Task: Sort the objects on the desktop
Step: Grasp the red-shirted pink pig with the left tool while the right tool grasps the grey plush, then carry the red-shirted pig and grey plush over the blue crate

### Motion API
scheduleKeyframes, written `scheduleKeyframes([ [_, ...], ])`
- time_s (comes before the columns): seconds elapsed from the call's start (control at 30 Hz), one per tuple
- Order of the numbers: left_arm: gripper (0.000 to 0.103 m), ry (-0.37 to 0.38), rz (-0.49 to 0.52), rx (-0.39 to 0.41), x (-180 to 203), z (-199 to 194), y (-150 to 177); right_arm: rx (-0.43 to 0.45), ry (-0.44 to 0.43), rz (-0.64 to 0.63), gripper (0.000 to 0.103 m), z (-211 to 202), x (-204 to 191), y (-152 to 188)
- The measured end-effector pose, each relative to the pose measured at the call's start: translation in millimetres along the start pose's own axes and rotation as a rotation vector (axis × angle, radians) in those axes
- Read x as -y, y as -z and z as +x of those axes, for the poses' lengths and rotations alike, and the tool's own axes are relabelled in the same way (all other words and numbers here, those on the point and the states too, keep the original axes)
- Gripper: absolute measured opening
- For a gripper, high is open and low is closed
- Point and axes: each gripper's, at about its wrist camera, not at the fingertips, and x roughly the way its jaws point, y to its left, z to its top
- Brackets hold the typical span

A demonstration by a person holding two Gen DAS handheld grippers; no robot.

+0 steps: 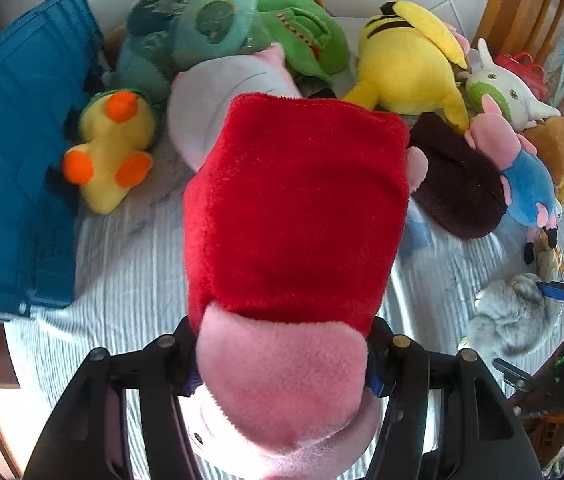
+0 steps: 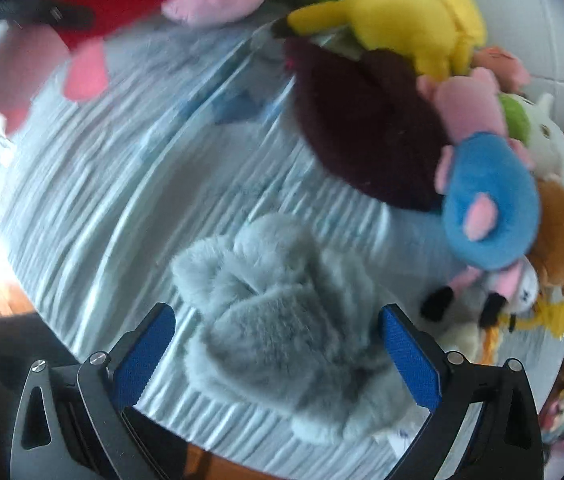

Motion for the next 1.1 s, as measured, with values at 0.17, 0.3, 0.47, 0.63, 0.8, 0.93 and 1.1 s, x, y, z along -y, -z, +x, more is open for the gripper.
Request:
scheduleKeyframes([
  [0.17, 0.058, -0.018, -0.022, -0.01, -10.1, -5.6, 10.3, -0.04, 0.002, -0.024, 0.103, 31.5, -1.6, -1.2],
  [0.3, 0.058, -0.024, -0.045, -0.007, -15.2, -9.2, 12.7, -0.03, -0.029, 0.053, 0.047, 22.6, 8.6, -1.3],
  [0.47, 0.058, -0.015, -0.064, 0.013, -17.5, -15.8, 10.2, -0.018, -0.067, 0.15, 0.04, 11.4, 21.4, -1.3],
  [0.63, 0.058, 0.003, -0.084, 0.057, -24.4, -34.4, 2.5, 0.036, -0.083, 0.206, 0.039, -22.0, 28.5, -6.9],
  [0.8, 0.058, 0.005, -0.101, 0.12, -42.9, -71.0, -6.5, 0.118, -0.089, 0.201, 0.039, -70.8, 23.7, -26.6],
  [0.93, 0.058, 0.009, -0.122, 0.176, -68.5, -100.8, -11.8, 0.171, -0.087, 0.17, 0.039, -97.7, -0.2, -57.5],
  [1.1, 0.058, 0.026, -0.136, 0.247, -106.6, -134.8, -16.9, 0.235, -0.081, 0.157, 0.039, -130.7, -22.8, -98.8],
])
